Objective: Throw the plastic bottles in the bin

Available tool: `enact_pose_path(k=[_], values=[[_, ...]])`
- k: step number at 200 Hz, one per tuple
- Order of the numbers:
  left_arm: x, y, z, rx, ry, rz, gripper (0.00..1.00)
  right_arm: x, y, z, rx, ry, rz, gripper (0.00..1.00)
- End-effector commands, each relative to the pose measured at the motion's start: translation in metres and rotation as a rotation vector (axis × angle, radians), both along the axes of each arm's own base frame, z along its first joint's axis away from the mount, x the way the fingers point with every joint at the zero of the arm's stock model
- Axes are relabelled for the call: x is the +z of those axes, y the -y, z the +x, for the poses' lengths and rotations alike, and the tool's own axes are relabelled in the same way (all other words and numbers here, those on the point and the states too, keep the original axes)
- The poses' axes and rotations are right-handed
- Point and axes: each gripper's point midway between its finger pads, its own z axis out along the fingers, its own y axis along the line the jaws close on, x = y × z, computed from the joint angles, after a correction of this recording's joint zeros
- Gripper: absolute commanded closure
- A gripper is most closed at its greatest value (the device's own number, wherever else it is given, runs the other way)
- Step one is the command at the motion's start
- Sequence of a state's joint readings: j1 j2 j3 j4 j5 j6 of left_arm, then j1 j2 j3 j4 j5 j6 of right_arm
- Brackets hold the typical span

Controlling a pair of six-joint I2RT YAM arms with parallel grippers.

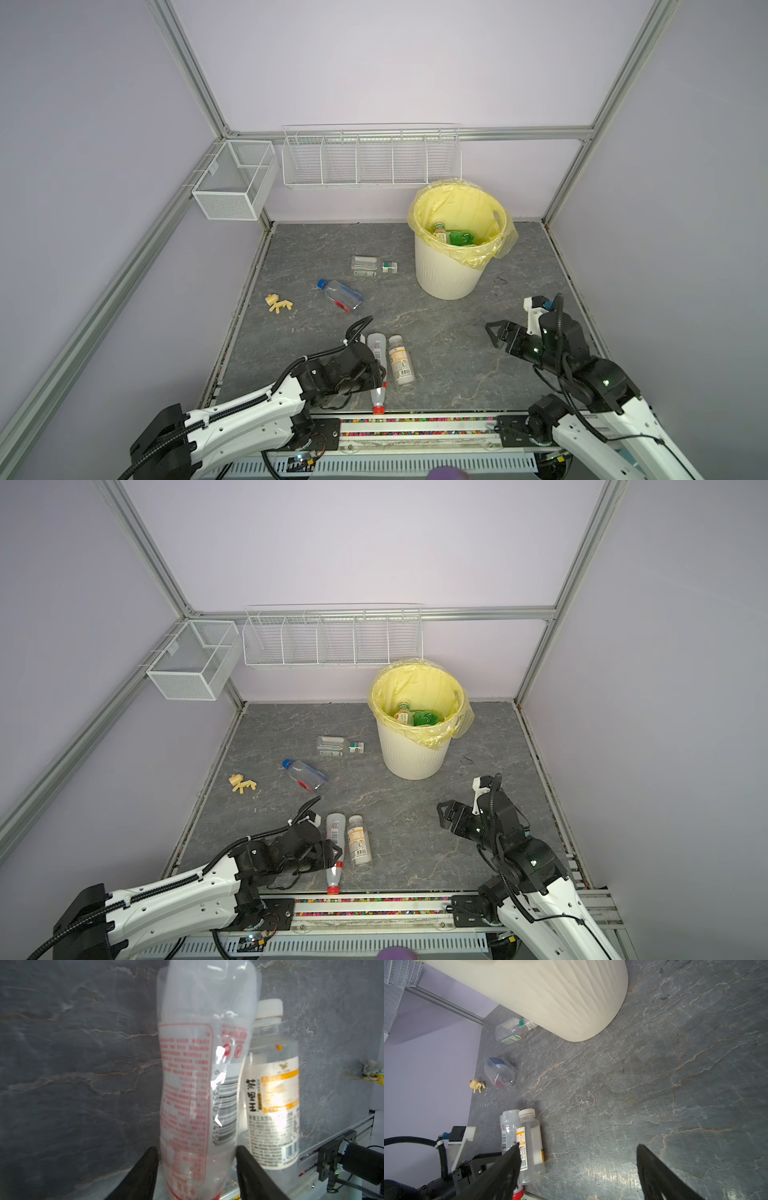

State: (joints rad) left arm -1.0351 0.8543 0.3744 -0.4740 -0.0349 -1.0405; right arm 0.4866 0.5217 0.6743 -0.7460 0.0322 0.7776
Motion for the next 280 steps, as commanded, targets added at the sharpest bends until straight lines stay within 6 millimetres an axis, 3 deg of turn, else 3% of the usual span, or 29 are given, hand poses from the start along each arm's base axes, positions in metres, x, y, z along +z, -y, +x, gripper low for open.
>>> enact_pose_path(k=[1,81,108,158,245,280], values=[[0.001,-0.006,0.003,0.031,0.012,0.021,0.40,-0.008,0.006,-0.004,-0.020,-0.022,-0.016,0.12],[-0.019,0.004,-0.002,0.009,-0.046,0.041,0.44,-0.008,0.011,-0.009,-0.032,-0.018,-0.020,0.12],[-0.017,0.001,0.000,0.018,-0.035,0.050,0.52,-0.007,0.011,-0.009,-0.032,-0.017,-0.019,0.12],[-0.010,-0.007,0.002,0.040,-0.006,0.051,0.54,-0.007,0.011,-0.009,-0.035,-0.015,-0.021,0.12],[0.021,0.005,0.015,0.034,0.051,0.030,0.53,-0.011,0.013,-0.011,-0.037,-0.025,-0.025,0.12],[0.047,0.004,0.027,0.055,0.117,0.019,0.53,-0.016,0.016,-0.016,-0.042,-0.031,-0.032,0.12]])
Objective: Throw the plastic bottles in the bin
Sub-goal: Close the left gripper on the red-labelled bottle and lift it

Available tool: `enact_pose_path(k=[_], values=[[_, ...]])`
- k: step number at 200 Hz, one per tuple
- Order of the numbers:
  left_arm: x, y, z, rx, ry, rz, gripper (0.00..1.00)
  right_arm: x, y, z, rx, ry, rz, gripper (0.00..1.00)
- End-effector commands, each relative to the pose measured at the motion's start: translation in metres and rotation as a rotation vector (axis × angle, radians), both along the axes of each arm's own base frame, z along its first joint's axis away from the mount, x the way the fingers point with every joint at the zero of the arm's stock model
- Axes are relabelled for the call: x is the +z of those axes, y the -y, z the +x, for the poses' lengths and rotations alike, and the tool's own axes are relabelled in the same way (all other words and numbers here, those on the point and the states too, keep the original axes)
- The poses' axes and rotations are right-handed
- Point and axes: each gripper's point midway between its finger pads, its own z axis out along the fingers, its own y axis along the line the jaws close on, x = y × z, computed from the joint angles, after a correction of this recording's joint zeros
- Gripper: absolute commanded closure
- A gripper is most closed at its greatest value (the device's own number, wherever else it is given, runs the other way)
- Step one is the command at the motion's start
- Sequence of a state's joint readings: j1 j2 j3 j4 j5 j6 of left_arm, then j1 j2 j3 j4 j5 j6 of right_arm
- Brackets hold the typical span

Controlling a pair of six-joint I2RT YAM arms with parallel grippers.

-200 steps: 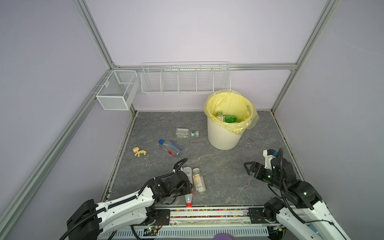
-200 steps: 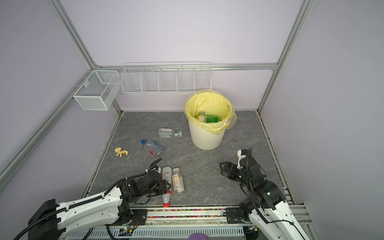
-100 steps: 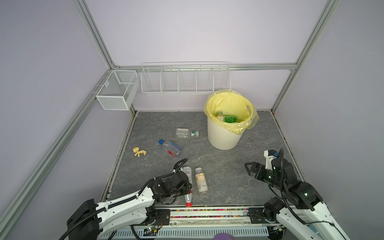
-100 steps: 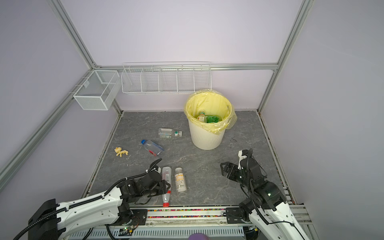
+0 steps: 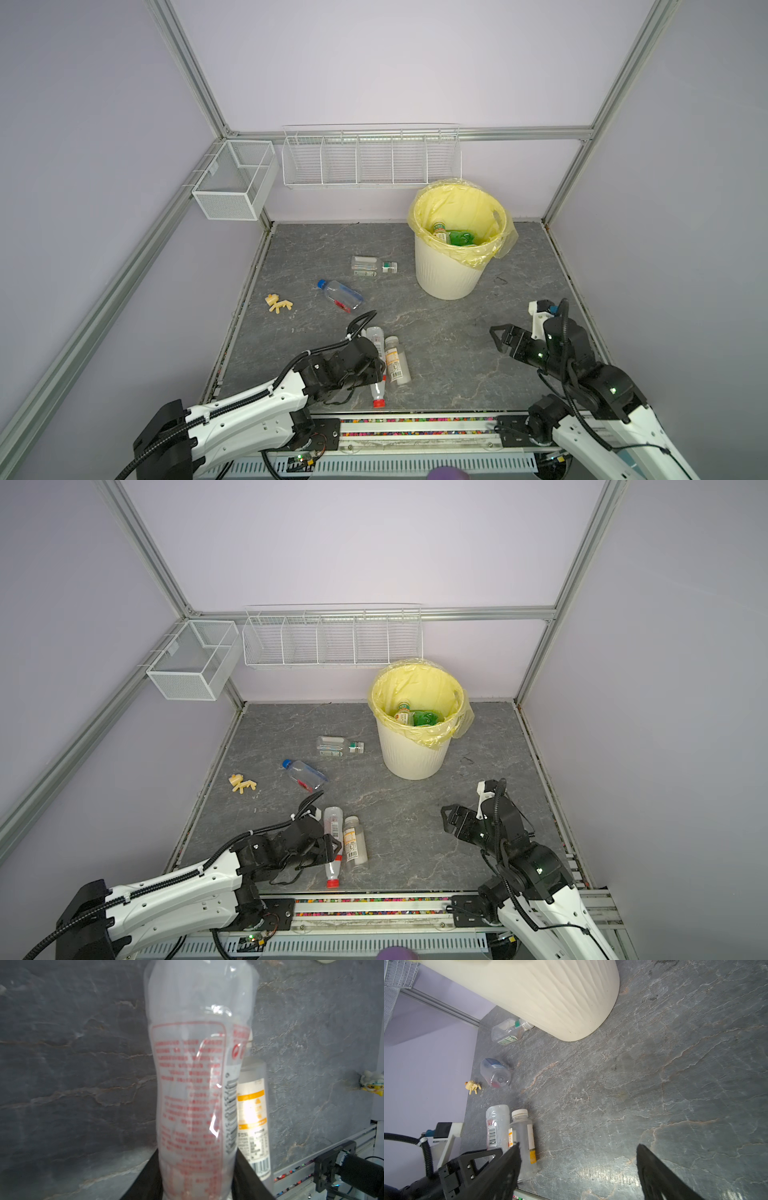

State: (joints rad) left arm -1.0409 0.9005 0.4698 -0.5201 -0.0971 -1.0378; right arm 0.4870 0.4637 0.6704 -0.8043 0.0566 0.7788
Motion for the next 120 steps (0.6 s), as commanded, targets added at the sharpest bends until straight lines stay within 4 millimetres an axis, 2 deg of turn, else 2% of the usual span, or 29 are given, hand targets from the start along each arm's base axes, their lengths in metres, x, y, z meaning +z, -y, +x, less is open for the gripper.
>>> enact_pose_path(k=[1,23,68,120], values=[[0.027,-0.002,0.013,0.025,0.072,-0.004,0.53,-0.014,0.007,-0.006,-0.023,-0.034,-0.017,0.12],[0.048,0.001,0.021,0.022,0.109,-0.019,0.53,-0.016,0.009,-0.007,-0.032,-0.030,-0.017,0.12],[0.077,0.003,0.038,0.017,0.141,-0.016,0.53,-0.028,0.011,-0.009,-0.056,-0.051,-0.007,0.12],[0.116,0.024,0.061,-0.030,0.191,-0.016,0.53,-0.041,0.019,-0.011,-0.100,-0.079,-0.028,0.12]])
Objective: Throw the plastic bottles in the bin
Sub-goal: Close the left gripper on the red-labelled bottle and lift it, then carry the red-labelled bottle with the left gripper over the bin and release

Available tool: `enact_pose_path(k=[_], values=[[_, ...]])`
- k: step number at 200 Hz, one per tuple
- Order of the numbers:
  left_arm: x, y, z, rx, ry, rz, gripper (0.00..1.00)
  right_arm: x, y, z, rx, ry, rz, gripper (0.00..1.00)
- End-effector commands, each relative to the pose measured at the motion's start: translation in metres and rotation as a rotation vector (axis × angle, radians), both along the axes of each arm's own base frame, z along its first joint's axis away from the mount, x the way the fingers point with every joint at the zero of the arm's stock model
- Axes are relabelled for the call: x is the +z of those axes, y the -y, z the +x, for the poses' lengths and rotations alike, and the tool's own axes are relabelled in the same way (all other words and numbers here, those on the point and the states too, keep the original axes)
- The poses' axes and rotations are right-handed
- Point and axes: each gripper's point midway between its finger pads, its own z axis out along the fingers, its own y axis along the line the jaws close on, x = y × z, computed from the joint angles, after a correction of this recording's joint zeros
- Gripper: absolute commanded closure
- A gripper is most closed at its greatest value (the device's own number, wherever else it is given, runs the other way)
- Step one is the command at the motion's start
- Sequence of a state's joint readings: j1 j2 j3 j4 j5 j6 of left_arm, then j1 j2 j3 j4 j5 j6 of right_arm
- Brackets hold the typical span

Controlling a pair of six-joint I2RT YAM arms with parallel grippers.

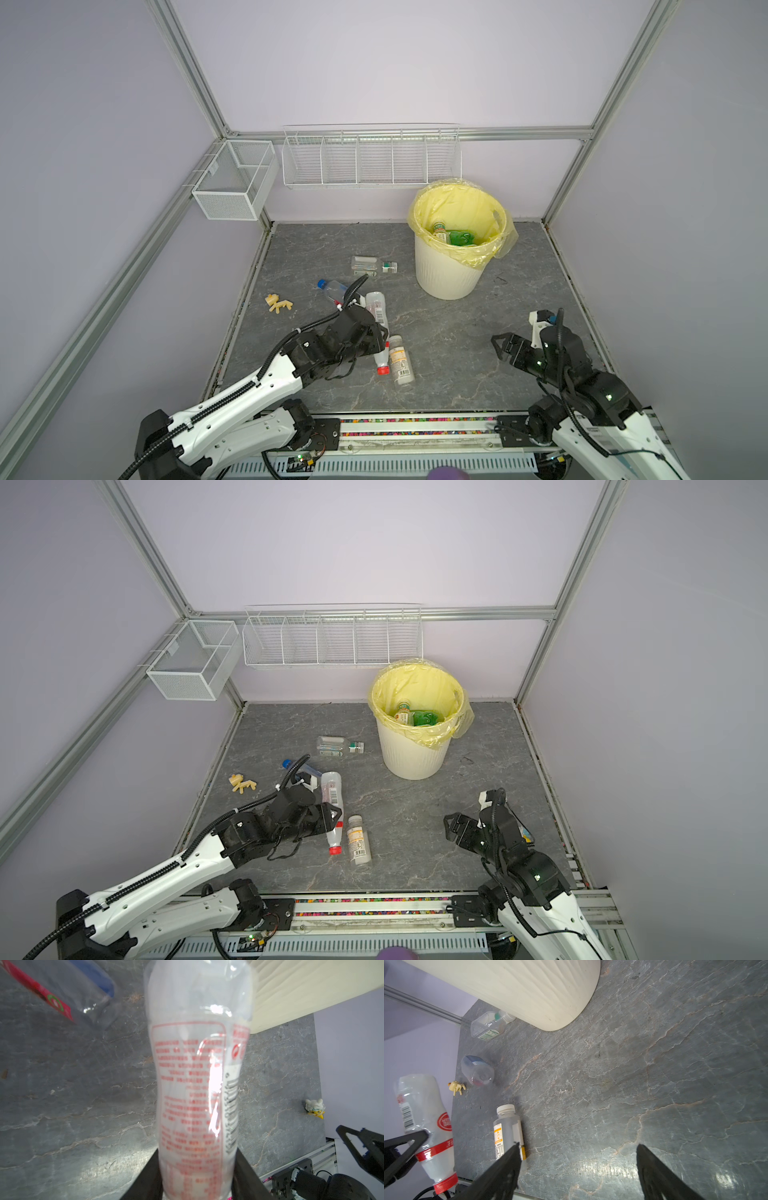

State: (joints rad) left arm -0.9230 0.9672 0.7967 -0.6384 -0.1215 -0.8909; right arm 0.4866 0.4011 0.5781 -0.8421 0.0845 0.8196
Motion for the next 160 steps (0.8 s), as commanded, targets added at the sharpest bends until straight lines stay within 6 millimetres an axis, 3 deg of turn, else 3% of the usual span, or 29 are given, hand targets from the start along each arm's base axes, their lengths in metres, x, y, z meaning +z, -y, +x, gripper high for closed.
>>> enact_pose_path(k=[1,92,160], values=[[0.018,0.009,0.008,-0.048,0.031,0.032,0.53,-0.007,0.008,-0.001,-0.051,-0.014,-0.010,0.12],[0.091,0.066,0.041,-0.145,0.058,-0.063,0.55,-0.017,0.023,-0.010,-0.108,-0.026,-0.037,0.12],[0.146,0.098,0.070,-0.186,0.120,-0.182,0.56,-0.012,0.019,-0.008,-0.109,-0.026,-0.010,0.12]])
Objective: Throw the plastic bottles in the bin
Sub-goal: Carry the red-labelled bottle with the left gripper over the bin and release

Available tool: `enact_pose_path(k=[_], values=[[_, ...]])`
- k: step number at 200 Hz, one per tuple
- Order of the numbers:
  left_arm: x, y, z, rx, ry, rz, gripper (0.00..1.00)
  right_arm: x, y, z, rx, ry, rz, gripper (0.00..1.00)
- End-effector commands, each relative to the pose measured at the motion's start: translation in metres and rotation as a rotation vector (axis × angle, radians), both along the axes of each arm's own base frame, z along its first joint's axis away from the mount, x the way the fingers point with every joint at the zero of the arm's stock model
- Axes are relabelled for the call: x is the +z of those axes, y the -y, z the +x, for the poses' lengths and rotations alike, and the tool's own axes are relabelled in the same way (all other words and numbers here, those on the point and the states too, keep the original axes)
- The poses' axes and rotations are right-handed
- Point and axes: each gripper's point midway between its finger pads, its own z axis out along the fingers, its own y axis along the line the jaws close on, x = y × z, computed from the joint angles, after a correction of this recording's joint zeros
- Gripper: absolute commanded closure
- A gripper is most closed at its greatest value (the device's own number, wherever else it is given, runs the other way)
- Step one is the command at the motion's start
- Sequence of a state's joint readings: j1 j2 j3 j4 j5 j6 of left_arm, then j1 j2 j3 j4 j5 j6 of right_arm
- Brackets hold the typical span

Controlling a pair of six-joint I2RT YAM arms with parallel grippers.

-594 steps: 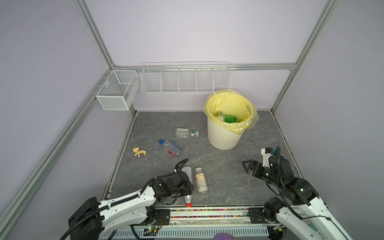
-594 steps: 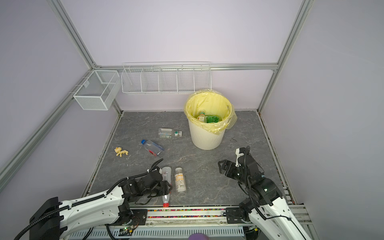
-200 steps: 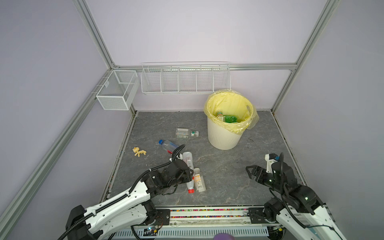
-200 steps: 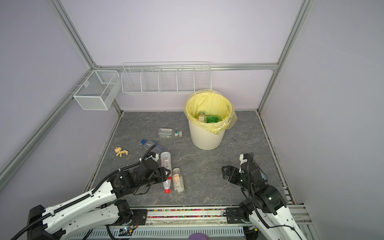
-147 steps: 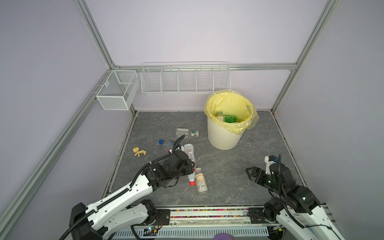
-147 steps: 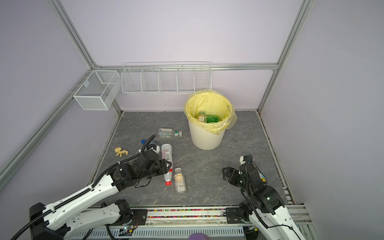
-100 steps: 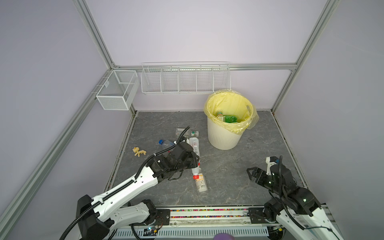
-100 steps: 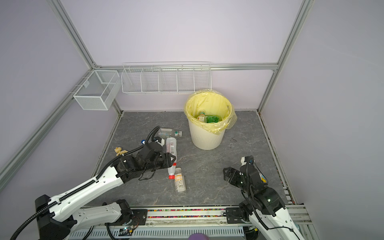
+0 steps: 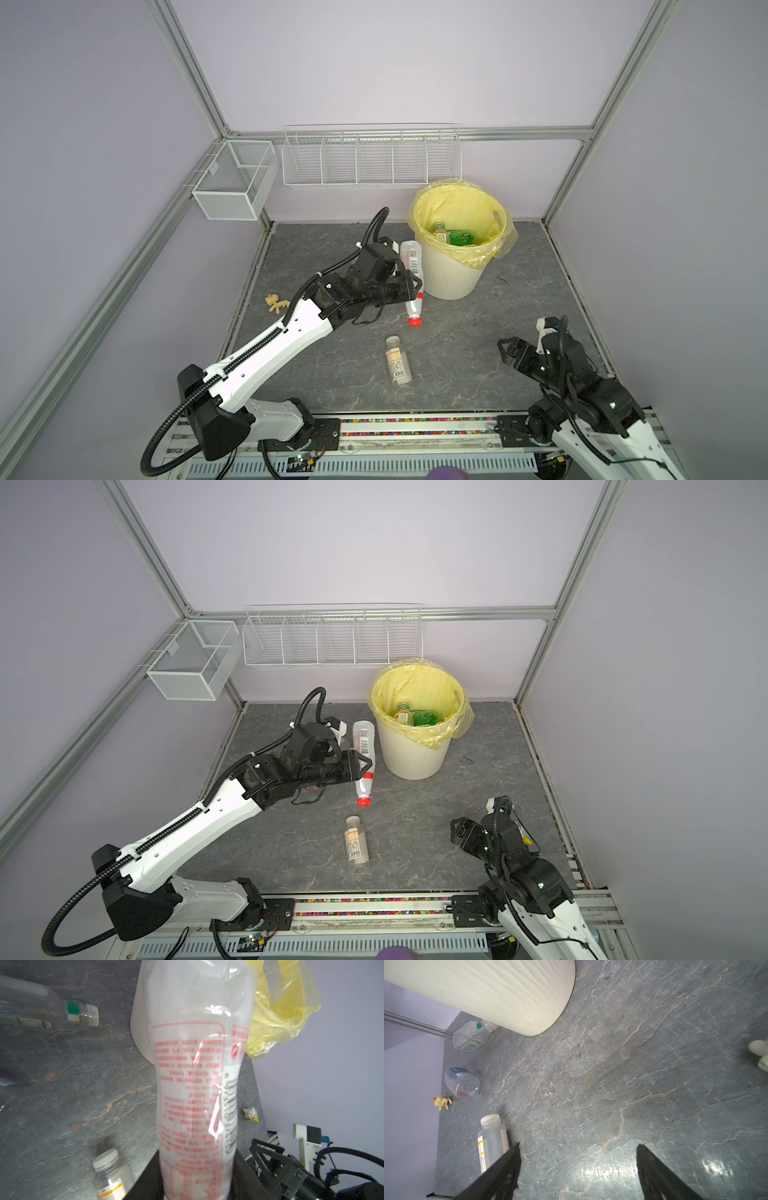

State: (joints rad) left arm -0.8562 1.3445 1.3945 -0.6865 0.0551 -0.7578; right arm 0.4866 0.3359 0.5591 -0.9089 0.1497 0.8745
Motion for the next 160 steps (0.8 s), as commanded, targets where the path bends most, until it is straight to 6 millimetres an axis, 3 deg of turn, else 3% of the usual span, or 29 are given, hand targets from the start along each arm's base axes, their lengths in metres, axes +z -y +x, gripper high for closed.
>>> enact_pose_path(k=[1,26,48,78,99,134,160], values=[[0.021,0.009,0.007,-0.032,0.027,-0.042,0.56,-0.003,0.002,0.000,-0.023,-0.012,0.002,0.12],[0.034,0.006,0.012,-0.025,0.054,-0.088,0.56,-0.004,0.001,0.001,-0.014,-0.010,0.002,0.12],[0.040,-0.007,0.015,0.002,0.056,-0.111,0.56,-0.006,0.000,0.001,-0.013,-0.015,0.002,0.12],[0.039,-0.027,0.010,0.042,0.054,-0.128,0.56,-0.006,0.000,0.003,-0.016,-0.010,-0.002,0.12],[0.049,-0.031,0.006,0.034,0.066,-0.128,0.55,-0.002,0.001,0.004,-0.013,-0.006,-0.011,0.12],[0.075,-0.017,0.017,0.008,0.087,-0.146,0.52,0.004,0.001,0.005,-0.009,-0.002,-0.017,0.12],[0.099,0.016,0.043,-0.004,0.104,-0.232,0.50,0.007,0.002,0.003,-0.010,0.003,-0.015,0.12]])
